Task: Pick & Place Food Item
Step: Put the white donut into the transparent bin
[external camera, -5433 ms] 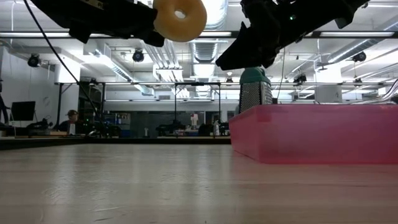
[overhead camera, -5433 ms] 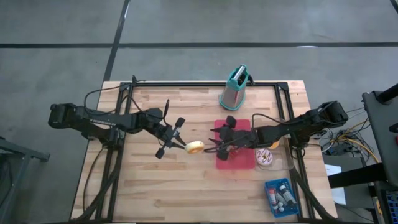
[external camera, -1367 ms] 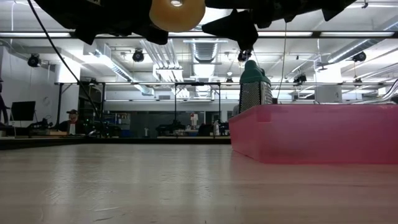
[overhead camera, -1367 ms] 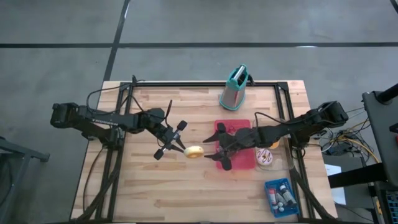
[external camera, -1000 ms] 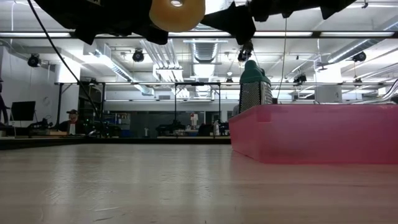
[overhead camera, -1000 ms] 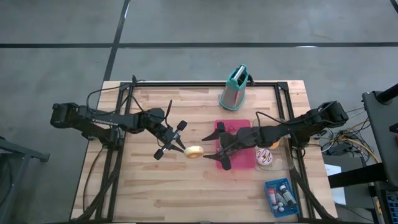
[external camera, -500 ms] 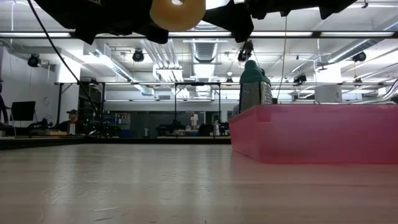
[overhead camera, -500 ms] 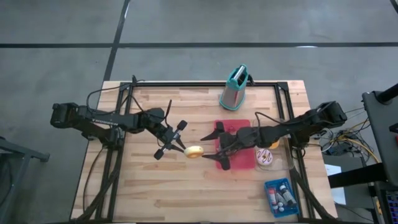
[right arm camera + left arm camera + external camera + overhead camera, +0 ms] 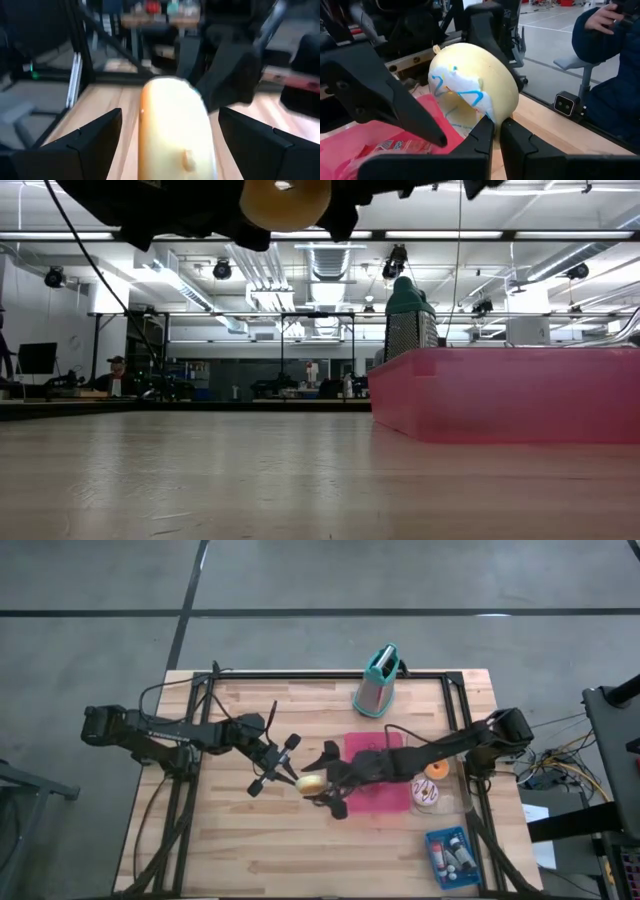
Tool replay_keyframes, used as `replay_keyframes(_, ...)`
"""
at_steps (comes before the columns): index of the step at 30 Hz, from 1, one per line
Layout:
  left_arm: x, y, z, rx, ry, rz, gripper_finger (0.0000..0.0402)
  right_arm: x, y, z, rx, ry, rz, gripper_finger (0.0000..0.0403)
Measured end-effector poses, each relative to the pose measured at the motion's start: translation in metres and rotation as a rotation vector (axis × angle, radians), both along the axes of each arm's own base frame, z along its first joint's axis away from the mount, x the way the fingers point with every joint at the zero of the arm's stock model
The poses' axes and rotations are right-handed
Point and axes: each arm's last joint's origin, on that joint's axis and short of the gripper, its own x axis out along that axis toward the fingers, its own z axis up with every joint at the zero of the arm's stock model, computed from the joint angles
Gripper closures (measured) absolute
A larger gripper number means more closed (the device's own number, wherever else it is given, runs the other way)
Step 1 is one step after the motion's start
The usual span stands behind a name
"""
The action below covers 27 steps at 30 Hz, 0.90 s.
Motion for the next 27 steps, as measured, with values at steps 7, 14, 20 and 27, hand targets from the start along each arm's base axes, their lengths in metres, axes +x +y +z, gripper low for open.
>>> replay_keyframes(7,0.0,0.0,0.001,0.0,-0.001,-0.001,0.0376,0.006,0.003,0.018,0.018,0.135,-0.007,0.0078)
replay_keyframes(14,0.001,0.0,0.003,0.0,-0.006,-0.001,0.0376,0.004,0.005,0.014,0.01,0.144,0.0,0.0078)
replay_keyframes(20,0.0,0.0,0.001,0.0,-0.001,-0.001,0.0376,0.004,0.003,0.012,0.009,0.142,-0.039,0.0078)
replay_keyframes(27,0.0,0.0,0.0,-0.001,0.006,-0.001,0.0376,0.003,0.002,0.01,0.033,0.143,-0.092,0.0078)
